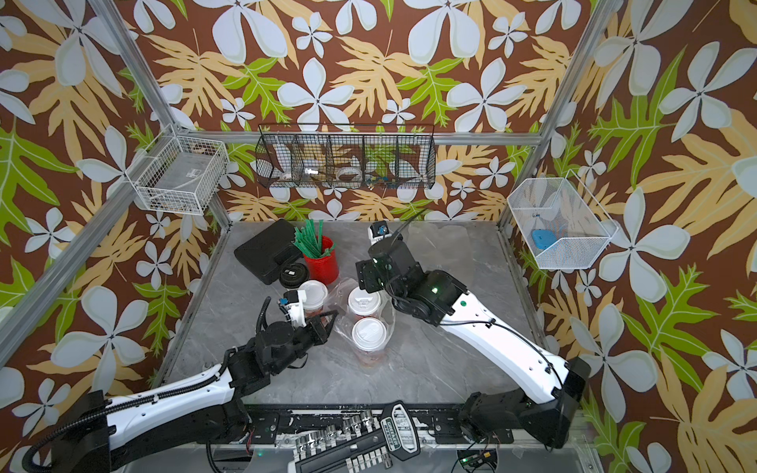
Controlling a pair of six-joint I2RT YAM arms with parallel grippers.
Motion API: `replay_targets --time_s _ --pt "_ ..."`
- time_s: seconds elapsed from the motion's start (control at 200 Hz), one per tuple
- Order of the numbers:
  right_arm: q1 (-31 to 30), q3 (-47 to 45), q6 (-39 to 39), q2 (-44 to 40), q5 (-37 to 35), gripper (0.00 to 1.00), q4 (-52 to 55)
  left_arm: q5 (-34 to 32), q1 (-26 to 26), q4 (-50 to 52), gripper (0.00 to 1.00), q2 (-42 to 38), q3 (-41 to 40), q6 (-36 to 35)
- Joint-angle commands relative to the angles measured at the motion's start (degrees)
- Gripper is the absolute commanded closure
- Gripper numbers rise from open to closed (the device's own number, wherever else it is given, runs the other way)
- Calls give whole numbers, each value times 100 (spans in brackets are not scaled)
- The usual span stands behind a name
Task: Pack milk tea into plastic carrier bags
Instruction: Adjust the plastic carrier bag at the center of the board, then pick up the straw from the container.
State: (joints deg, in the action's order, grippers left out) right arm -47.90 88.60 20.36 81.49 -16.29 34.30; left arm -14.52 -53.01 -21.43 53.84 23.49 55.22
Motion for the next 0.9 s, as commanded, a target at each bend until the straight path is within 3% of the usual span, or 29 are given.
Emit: replay_targets --time_s 0.0,0.13,0.27,0.626,0.896 --pt "49 693 -524 641 907 29 -110 49 10 -166 100 -5 -32 54" --pt "96 1736 -593 1676 1868 37 270 43 10 -186 100 -48 -98 84" --pt "101 2410 -595 2458 2177 43 533 11 11 -177 100 -119 -150 76" --pt "174 3183 -182 3443 2037 47 790 22 10 -203 100 -208 -193 68" --pt "207 3064 -168 3275 1795 49 665 53 12 -287 100 -199 -204 59"
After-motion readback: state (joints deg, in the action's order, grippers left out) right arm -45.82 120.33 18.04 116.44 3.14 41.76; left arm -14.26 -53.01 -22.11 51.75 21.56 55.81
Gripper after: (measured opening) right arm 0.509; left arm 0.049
